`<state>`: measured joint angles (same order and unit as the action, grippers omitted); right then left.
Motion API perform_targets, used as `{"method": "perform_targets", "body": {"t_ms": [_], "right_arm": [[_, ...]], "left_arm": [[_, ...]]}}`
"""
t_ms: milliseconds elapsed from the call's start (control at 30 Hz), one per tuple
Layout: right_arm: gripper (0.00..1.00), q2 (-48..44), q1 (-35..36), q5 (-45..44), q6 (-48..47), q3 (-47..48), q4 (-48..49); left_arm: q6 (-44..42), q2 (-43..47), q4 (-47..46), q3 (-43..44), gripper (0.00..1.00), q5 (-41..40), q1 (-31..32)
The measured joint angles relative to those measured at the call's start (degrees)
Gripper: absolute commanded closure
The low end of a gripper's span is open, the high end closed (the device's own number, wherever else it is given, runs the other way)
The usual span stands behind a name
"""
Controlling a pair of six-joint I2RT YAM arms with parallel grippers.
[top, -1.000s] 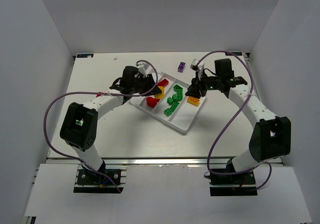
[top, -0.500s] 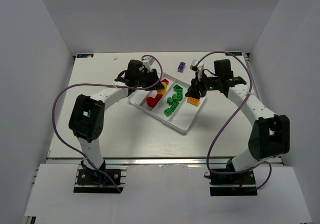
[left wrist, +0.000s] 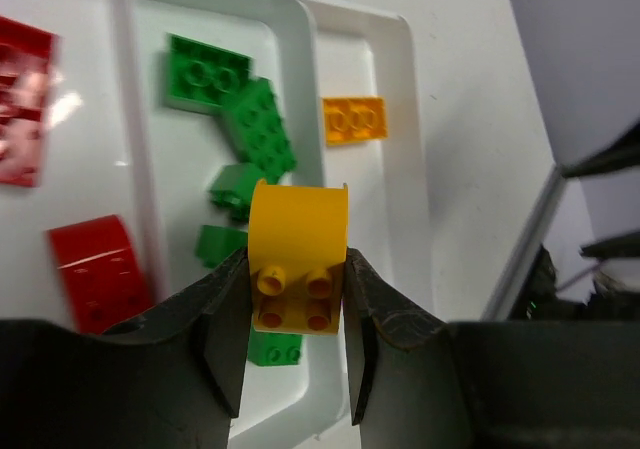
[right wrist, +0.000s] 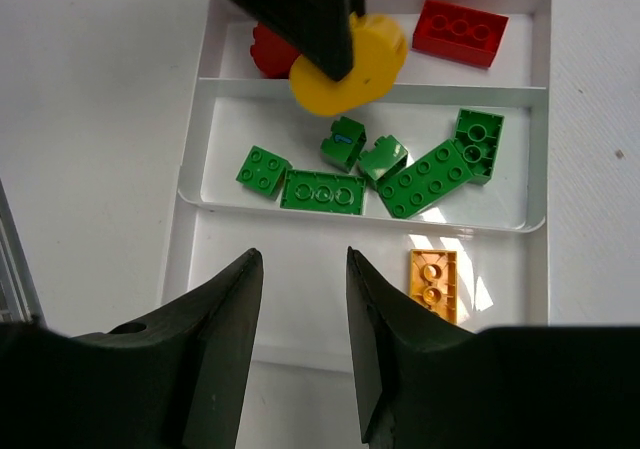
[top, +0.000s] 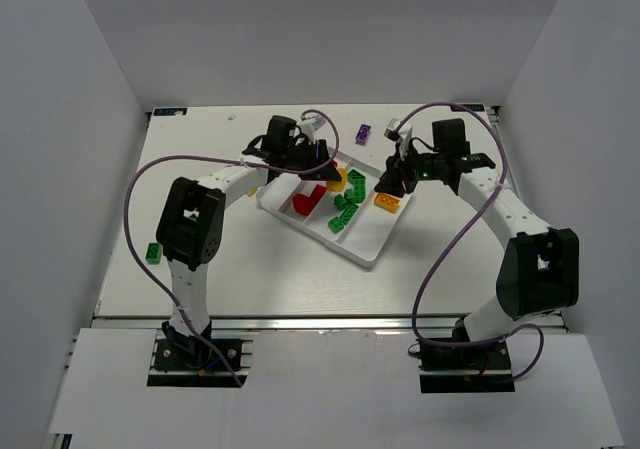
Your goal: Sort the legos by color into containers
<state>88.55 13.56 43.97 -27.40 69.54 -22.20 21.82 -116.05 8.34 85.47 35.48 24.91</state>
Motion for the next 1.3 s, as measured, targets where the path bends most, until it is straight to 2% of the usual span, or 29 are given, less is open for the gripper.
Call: {"method": "perform_targets", "body": {"t_ms": [167, 333, 367, 433, 667, 700, 833, 933, 1133, 1200, 1233, 1300], "right_arm": [[0.53, 0.0, -2.3, -0.3, 0.9, 0.0, 0.1], [0.52, 0.0, -4.4, -0.4, 1.6, 0.0, 0.3], [0.52, 0.0, -4.6, -0.4, 1.7, 0.0, 0.3], [0.51, 0.0, -4.7, -0.5, 1.9, 0.0, 0.3], [0.46, 0.0, -5.7, -0.7, 4.3, 0.0, 1.7], [0.46, 0.0, -5.9, -0.8, 4.7, 0.0, 1.8], [0.44, 0.0, -6.5, -1.0, 5.9, 0.0, 2.7], [0.44, 0.0, -6.6, -1.6, 6.6, 0.0, 3.0], [0.4, 2.7, -6.5, -4.3, 9.9, 2.2, 3.1], [0.33, 5.9, -6.5, -6.1, 12.2, 5.9, 2.3], [0.23, 8.3, -6.5, -7.0, 13.9, 8.9, 2.0], [0.11, 14.0, -6.4, -8.5, 17.7, 16.3, 1.3]], "left_arm": [[-0.2, -1.4, -0.7, 0.0, 0.82, 7.9, 3.0], [0.1, -1.9, -2.4, 0.0, 0.79, 12.0, 7.4], [0.3, -2.0, -2.8, 0.0, 0.74, 12.4, 8.2], [0.6, -2.5, -3.7, 0.0, 0.71, 12.8, 9.8], [1.0, -5.9, -3.3, -1.0, 0.49, 9.8, 12.1], [0.9, -6.0, -3.1, -1.3, 0.43, 9.0, 12.1], [0.5, -6.4, -1.6, -1.5, 0.34, 5.9, 12.1], [0.2, -6.4, -1.2, -0.9, 0.28, 5.2, 12.0], [0.1, -5.7, -0.6, -0.5, 0.27, 2.9, 12.4], [0.0, -4.5, 0.3, -0.6, 0.27, 0.7, 12.4], [0.1, -3.4, 0.7, -0.9, 0.27, -0.9, 12.3], [0.5, 0.2, 0.7, -3.1, 0.27, -4.4, 11.8]]}}
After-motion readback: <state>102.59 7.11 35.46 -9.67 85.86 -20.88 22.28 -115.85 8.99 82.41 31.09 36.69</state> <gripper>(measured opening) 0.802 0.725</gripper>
